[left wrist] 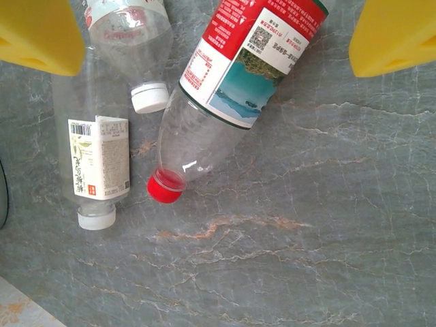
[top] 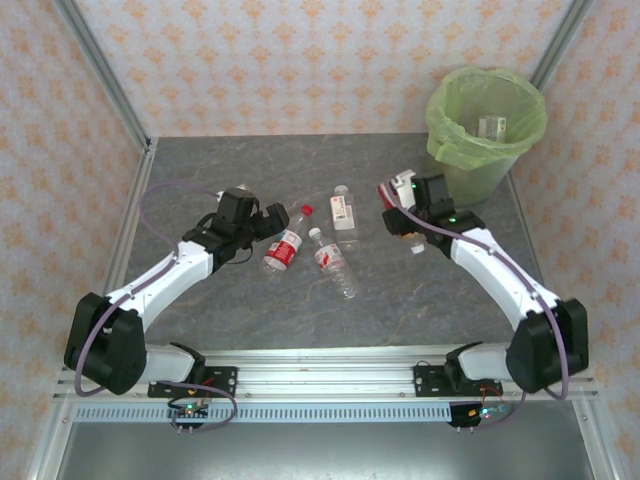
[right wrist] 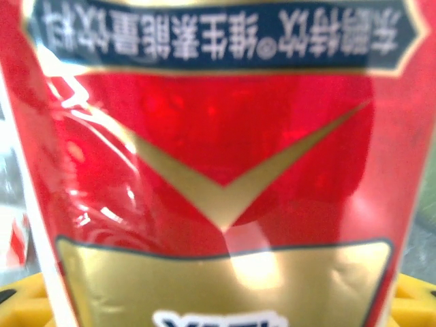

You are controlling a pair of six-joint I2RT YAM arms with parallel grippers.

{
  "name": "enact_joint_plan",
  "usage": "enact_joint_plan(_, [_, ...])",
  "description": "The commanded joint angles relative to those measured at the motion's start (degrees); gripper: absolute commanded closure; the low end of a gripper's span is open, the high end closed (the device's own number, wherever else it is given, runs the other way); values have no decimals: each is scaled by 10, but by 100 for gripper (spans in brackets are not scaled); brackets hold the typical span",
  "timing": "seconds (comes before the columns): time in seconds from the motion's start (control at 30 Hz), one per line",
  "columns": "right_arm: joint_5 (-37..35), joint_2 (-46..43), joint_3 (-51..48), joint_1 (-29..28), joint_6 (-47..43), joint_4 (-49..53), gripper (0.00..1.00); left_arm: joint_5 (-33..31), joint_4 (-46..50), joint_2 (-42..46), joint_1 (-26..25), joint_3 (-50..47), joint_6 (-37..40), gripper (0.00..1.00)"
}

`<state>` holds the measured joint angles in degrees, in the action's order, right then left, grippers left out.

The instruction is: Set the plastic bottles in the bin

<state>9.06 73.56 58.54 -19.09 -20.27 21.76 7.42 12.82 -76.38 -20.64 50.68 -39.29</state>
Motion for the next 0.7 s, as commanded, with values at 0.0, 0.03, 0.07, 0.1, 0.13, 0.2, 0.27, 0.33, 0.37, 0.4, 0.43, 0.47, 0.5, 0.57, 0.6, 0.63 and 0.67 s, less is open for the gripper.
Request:
enact_joint_plan(0.0, [19, -47, -12, 21, 41, -111, 49, -9, 18, -6, -5, 19, 11, 0])
enact_joint_plan(0.03, [21, -54, -14, 28, 48, -130, 49, -9, 18, -7, -6, 20, 11, 0])
enact_joint_plan(0.07, [23, -54, -17, 34, 55, -150, 49, -9, 19, -10, -6, 21, 11, 0])
enact_joint_plan(0.1, [22, -75, -19, 41, 61, -168, 49, -9, 19, -12, -7, 23, 12, 0])
enact_joint_plan(0.13, [20, -80, -19, 45, 66, -181, 50, -8, 19, -13, -7, 23, 12, 0])
enact_joint_plan(0.2, [15, -85, -12, 56, 78, -202, 52, -7, 20, -16, -9, 26, 13, 0])
enact_joint_plan(0.27, [3, -87, -5, 61, 88, -220, 52, -7, 20, -20, -10, 28, 13, 0])
enact_joint_plan(0.33, [-16, -87, 1, 63, 96, -245, 52, -7, 21, -22, -10, 29, 14, 0])
enact_joint_plan(0.37, [-28, -86, 6, 63, 100, -257, 52, -7, 21, -21, -12, 29, 15, 0])
enact_joint_plan(0.4, [-38, -85, 11, 63, 104, -268, 52, -7, 20, -20, -12, 29, 16, 0])
enact_joint_plan(0.43, [-54, -83, 16, 63, 108, -282, 52, -8, 19, -20, -12, 28, 16, 0])
enact_joint_plan(0.47, [-69, -81, 20, 64, 110, -299, 52, -9, 19, -19, -13, 28, 17, 0])
enact_joint_plan(0.5, [-80, -78, 23, 65, 109, -311, 52, -10, 19, -18, -13, 26, 16, 0])
enact_joint_plan(0.57, [-108, -69, 34, 67, 104, -340, 52, -13, 18, -16, -13, 24, 16, 0])
enact_joint_plan(0.6, [-119, -63, 40, 69, 97, -350, 52, -13, 19, -15, -14, 23, 16, 0])
enact_joint_plan(0.63, [-136, -60, 47, 70, 89, -364, 52, -13, 19, -15, -13, 22, 15, 0])
enact_joint_plan(0.67, [-153, -47, 55, 73, 83, -378, 52, -13, 19, -14, -14, 20, 14, 0])
